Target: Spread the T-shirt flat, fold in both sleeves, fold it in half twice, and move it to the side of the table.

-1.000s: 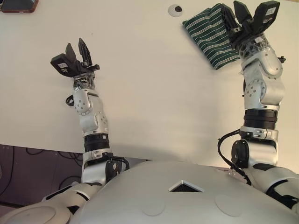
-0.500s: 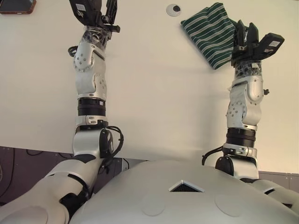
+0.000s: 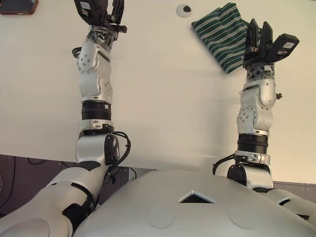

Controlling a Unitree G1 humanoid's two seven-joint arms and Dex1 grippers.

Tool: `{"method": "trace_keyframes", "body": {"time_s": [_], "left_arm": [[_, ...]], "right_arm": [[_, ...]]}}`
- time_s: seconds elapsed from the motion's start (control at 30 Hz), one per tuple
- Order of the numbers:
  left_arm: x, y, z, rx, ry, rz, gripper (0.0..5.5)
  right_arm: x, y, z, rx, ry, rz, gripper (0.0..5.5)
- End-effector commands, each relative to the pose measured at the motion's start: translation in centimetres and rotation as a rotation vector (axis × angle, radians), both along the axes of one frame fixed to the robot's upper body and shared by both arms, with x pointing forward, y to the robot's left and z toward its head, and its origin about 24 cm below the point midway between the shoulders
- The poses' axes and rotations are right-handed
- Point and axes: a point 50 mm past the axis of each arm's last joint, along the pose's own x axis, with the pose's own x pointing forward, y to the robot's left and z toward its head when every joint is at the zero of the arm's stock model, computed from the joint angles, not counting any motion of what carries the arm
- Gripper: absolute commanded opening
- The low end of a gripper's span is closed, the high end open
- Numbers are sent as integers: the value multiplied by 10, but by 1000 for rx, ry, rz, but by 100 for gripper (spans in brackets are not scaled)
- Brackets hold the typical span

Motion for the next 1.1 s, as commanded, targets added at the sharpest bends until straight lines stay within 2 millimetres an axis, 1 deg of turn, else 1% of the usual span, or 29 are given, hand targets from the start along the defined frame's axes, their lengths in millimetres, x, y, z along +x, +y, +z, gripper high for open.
{"method": "trace_keyframes", "body": {"time_s": [0.03, 0.3, 0.37, 0.4, 0.47, 0.5, 0.53, 0.57, 0.63, 0.67, 0.77, 0.87, 0.93, 1.03, 1.1], "left_arm": [[-2, 5, 0, -2, -2, 26, 211], [-4, 4, -2, -10, -3, 37, 211], [-11, 5, -7, -16, -2, 57, 211], [-18, 10, -14, -24, 13, 86, 211], [-30, 18, -28, -37, 50, 134, 211], [-30, 19, -28, -30, 51, 134, 211], [-31, 22, -27, -25, 47, 141, 211], [-27, 23, -21, -16, 29, 138, 211], [-18, 27, -8, -7, -2, 141, 211], [-17, 31, -5, 0, -9, 147, 211], [-19, 35, -7, 1, -3, 156, 211], [-22, 28, -10, -12, 5, 149, 211], [-21, 23, -12, -19, 8, 138, 211], [-21, 20, -12, -24, 12, 133, 211], [-22, 23, -13, -26, 16, 143, 211]], "right_arm": [[4, 1, 5, 4, -7, 17, 199], [5, 1, 6, -4, -4, 30, 199], [7, 3, 5, -15, 5, 62, 199], [14, 10, 6, -23, 6, 105, 199], [31, 30, 14, -35, -20, 193, 199], [38, 39, 19, -38, -40, 221, 199], [44, 48, 21, -38, -52, 247, 199], [46, 53, 22, -31, -61, 258, 199], [47, 61, 20, -18, -70, 274, 199], [48, 67, 19, -13, -73, 288, 199], [49, 77, 19, -11, -84, 325, 199], [49, 77, 21, -12, -94, 334, 199], [47, 73, 19, -14, -90, 326, 199], [45, 69, 18, -16, -86, 312, 199], [46, 70, 19, -16, -89, 315, 199]]}}
